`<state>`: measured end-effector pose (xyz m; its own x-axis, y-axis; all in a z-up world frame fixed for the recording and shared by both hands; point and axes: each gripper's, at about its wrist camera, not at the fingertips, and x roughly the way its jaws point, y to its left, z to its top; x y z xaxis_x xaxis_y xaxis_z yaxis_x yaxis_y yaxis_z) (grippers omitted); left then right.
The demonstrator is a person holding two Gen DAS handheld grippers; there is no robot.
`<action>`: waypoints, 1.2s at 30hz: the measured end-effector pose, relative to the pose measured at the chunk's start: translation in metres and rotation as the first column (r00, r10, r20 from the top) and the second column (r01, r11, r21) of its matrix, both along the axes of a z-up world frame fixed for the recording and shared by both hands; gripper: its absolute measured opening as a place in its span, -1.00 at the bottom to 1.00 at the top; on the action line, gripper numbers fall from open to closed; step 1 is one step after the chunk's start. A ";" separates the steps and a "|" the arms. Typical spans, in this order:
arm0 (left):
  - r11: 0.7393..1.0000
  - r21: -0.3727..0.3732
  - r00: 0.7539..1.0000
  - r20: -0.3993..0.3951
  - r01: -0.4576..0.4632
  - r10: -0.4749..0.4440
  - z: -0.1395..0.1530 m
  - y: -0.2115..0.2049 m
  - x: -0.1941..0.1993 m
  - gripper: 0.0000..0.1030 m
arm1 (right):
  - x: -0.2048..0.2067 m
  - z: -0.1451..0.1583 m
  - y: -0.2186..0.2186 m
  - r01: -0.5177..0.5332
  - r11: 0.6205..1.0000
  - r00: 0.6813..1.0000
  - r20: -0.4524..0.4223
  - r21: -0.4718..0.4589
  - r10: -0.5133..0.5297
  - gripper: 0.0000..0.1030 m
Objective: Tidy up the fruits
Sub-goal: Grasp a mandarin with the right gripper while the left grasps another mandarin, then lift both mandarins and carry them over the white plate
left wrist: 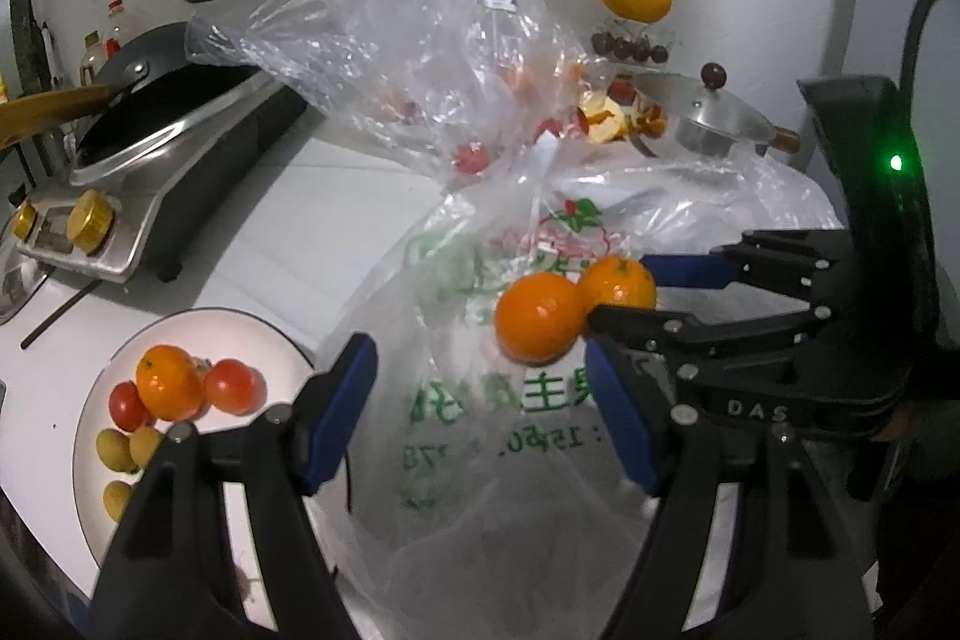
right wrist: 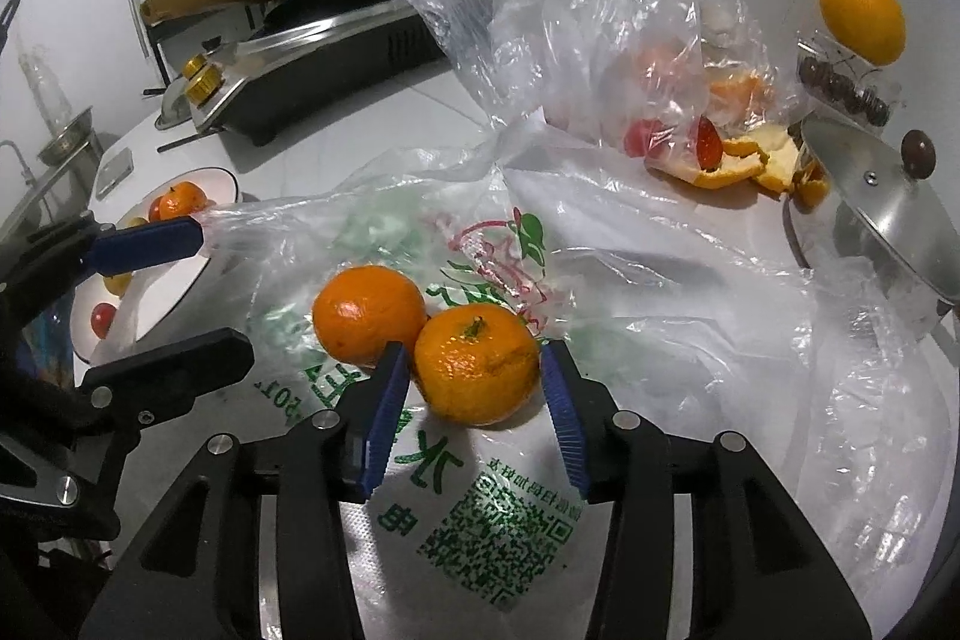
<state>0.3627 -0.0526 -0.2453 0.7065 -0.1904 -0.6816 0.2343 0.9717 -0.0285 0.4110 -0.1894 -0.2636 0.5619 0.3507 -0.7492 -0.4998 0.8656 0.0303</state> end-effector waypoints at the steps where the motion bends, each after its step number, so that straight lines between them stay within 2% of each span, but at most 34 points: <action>1: 1.000 0.003 1.000 -0.001 0.002 -0.002 -0.001 -0.001 0.001 0.42 | 0.001 -0.002 0.001 0.000 1.000 1.000 -0.005 -0.004 0.000 -0.06; 9: 0.999 0.034 1.000 -0.005 0.016 -0.016 -0.004 -0.012 0.008 0.42 | 0.002 -0.002 -0.005 -0.005 1.000 1.000 -0.009 0.024 0.005 -0.06; 18: 0.997 0.069 0.999 -0.017 0.047 -0.046 -0.008 -0.031 0.019 0.42 | -0.007 0.013 -0.025 0.023 0.998 0.999 0.033 0.066 -0.025 -0.06; 32: 0.989 0.114 0.995 -0.049 0.092 -0.087 -0.021 -0.053 0.028 0.40 | -0.006 0.010 -0.049 0.048 0.992 0.998 0.031 0.120 -0.052 -0.06; 36: 0.988 0.114 0.992 -0.081 0.106 -0.097 -0.028 -0.057 0.032 0.01 | -0.007 0.010 -0.051 0.050 0.991 0.998 0.034 0.127 -0.055 -0.06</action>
<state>0.3946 -0.1093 -0.2738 0.6334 -0.1736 -0.7541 0.3334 0.9406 0.0636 0.4038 -0.2402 -0.2536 0.6084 0.4105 -0.6792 -0.4568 0.8810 0.1233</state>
